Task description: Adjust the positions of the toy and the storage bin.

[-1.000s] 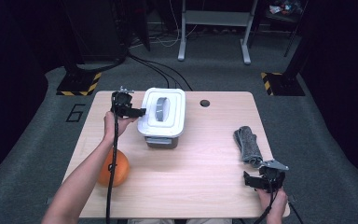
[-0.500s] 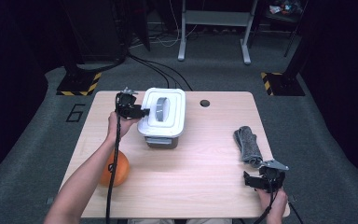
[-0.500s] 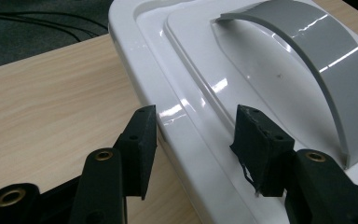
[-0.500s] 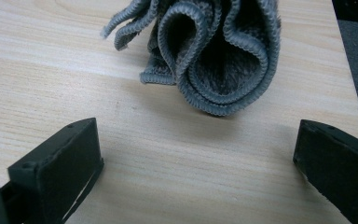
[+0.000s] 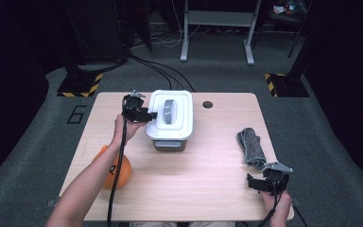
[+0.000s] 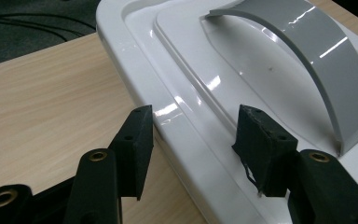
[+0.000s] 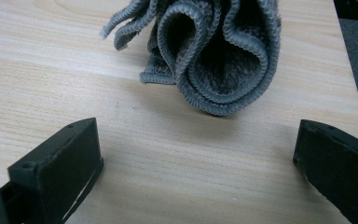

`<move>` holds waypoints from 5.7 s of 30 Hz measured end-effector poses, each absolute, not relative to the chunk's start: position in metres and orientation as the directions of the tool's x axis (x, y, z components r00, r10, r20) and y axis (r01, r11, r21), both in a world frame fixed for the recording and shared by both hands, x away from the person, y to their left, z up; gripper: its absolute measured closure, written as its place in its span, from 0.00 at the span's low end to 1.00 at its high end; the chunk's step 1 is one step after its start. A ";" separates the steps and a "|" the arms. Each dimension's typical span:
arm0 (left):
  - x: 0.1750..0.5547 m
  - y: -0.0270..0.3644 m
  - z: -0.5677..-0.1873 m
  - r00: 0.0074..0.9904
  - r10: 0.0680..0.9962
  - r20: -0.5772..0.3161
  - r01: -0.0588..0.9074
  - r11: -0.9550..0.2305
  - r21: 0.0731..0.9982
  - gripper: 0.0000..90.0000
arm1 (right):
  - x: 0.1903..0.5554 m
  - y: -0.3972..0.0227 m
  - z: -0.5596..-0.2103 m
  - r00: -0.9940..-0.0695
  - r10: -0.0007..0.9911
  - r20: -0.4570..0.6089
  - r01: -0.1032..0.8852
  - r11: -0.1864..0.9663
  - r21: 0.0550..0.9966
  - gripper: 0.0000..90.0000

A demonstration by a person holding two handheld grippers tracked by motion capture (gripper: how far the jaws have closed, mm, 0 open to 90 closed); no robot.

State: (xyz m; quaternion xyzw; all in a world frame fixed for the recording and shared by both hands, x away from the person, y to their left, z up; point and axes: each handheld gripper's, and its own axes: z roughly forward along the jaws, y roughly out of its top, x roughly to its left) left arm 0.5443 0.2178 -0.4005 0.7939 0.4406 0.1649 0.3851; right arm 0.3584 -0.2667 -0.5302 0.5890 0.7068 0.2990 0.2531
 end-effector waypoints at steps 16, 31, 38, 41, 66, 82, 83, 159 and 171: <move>0.533 0.191 -0.400 0.544 0.837 -0.064 0.578 -0.318 0.752 0.52 | 0.358 -0.266 -0.530 -0.174 0.985 -0.004 0.683 0.124 0.720 0.00; 0.520 0.165 -0.400 0.534 0.843 -0.064 0.579 -0.310 0.754 0.51 | 0.358 -0.266 -0.530 -0.171 0.985 -0.002 0.686 0.120 0.717 0.00; 0.514 0.157 -0.401 0.537 0.841 -0.071 0.575 -0.303 0.760 0.51 | 0.358 -0.266 -0.530 -0.171 0.985 -0.002 0.686 0.120 0.718 0.00; 0.512 0.154 -0.401 0.537 0.841 -0.073 0.572 -0.299 0.764 0.51 | 0.358 -0.266 -0.530 -0.171 0.985 -0.003 0.685 0.121 0.718 0.00; 0.492 0.127 -0.406 0.553 0.828 -0.096 0.557 -0.281 0.781 0.44 | 0.358 -0.267 -0.530 -0.180 0.984 -0.004 0.681 0.128 0.721 0.00; 0.440 0.134 -0.396 0.594 0.804 0.014 0.445 -0.344 0.827 0.16 | 0.359 -0.267 -0.530 -0.183 0.983 0.002 0.683 0.126 0.720 0.00; 0.436 0.135 -0.398 0.595 0.803 0.023 0.446 -0.353 0.823 0.15 | 0.359 -0.267 -0.530 -0.181 0.983 0.004 0.685 0.123 0.718 0.00; 0.351 0.151 -0.531 0.693 0.721 0.015 0.496 -0.491 0.716 0.00 | 0.461 -0.257 -0.505 -0.219 0.975 0.030 0.779 0.156 0.607 0.68; 0.351 0.151 -0.531 0.692 0.722 0.014 0.497 -0.491 0.716 0.00 | 0.446 -0.257 -0.491 -0.234 0.971 0.049 0.736 0.144 0.661 0.79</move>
